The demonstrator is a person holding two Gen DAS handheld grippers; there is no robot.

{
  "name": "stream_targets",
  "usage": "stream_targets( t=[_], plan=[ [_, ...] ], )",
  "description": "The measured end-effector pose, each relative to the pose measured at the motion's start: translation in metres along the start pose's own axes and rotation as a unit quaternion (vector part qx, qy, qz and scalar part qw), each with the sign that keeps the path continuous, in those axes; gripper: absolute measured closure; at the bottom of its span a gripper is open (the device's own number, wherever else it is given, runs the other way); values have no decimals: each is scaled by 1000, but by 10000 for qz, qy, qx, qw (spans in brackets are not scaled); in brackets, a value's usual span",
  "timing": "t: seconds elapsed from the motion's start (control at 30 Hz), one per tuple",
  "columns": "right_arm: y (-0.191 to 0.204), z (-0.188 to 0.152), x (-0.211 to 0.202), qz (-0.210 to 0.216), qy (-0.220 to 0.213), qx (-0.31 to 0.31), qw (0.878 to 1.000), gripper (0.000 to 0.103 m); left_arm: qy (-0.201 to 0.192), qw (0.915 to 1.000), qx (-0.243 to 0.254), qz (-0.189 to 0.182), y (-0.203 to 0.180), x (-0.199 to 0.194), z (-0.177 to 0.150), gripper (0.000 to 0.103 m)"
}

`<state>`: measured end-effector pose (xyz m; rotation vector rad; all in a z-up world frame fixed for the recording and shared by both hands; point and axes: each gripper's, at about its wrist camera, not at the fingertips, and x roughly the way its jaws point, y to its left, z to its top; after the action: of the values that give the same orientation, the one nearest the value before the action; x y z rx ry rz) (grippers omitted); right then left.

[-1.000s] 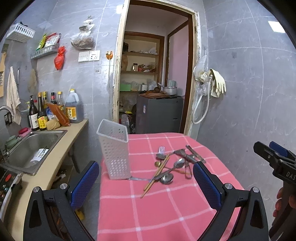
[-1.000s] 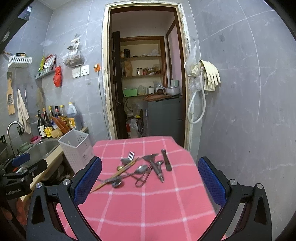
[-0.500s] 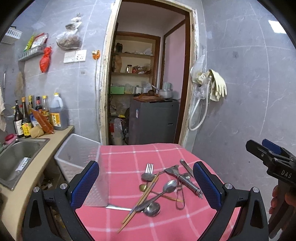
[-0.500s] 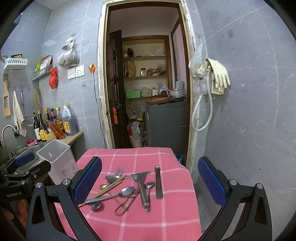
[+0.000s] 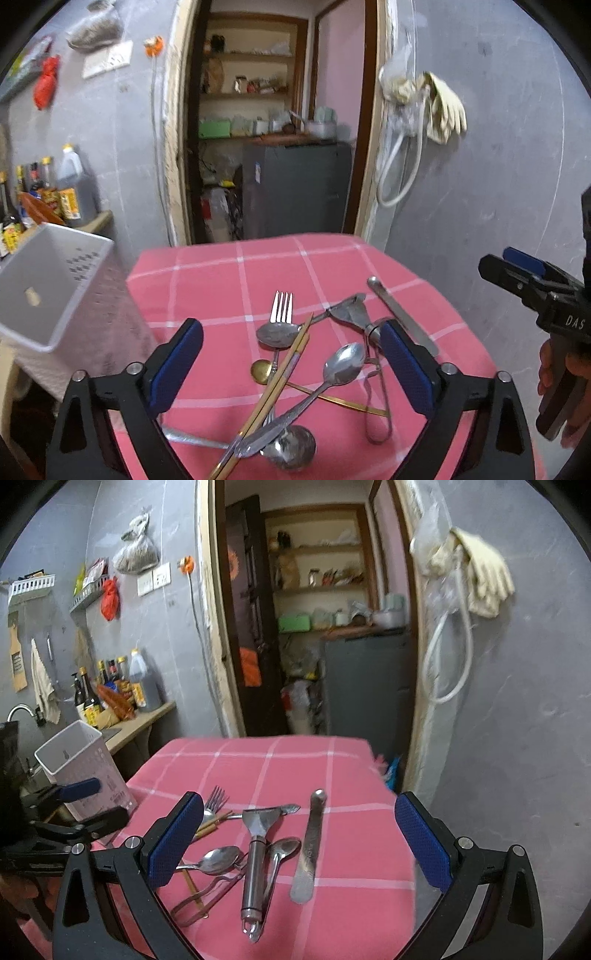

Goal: Organize utensils
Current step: 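Lower the left tool onto the wooden chopsticks and close on them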

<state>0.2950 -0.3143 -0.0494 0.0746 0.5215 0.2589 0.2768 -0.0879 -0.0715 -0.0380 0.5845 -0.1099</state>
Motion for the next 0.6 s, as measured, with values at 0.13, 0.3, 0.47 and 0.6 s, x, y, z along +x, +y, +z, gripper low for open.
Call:
stream_targets(
  t=[0.13, 0.3, 0.47, 0.6],
  plan=[
    [-9, -8, 36, 170, 339, 7, 9993, 22, 349, 9993, -54, -157, 4, 30, -5, 28],
    [-20, -19, 80, 370, 822, 149, 9958, 42, 706, 9967, -115, -387, 7, 59, -13, 50],
    [-26, -34, 113, 602, 1176, 343, 9906, 54, 971, 9939, -32, -516, 6, 80, -22, 65],
    [-30, -46, 137, 805, 1561, 541, 9830, 63, 1232, 9908, -106, -550, 10, 94, -24, 66]
  ],
)
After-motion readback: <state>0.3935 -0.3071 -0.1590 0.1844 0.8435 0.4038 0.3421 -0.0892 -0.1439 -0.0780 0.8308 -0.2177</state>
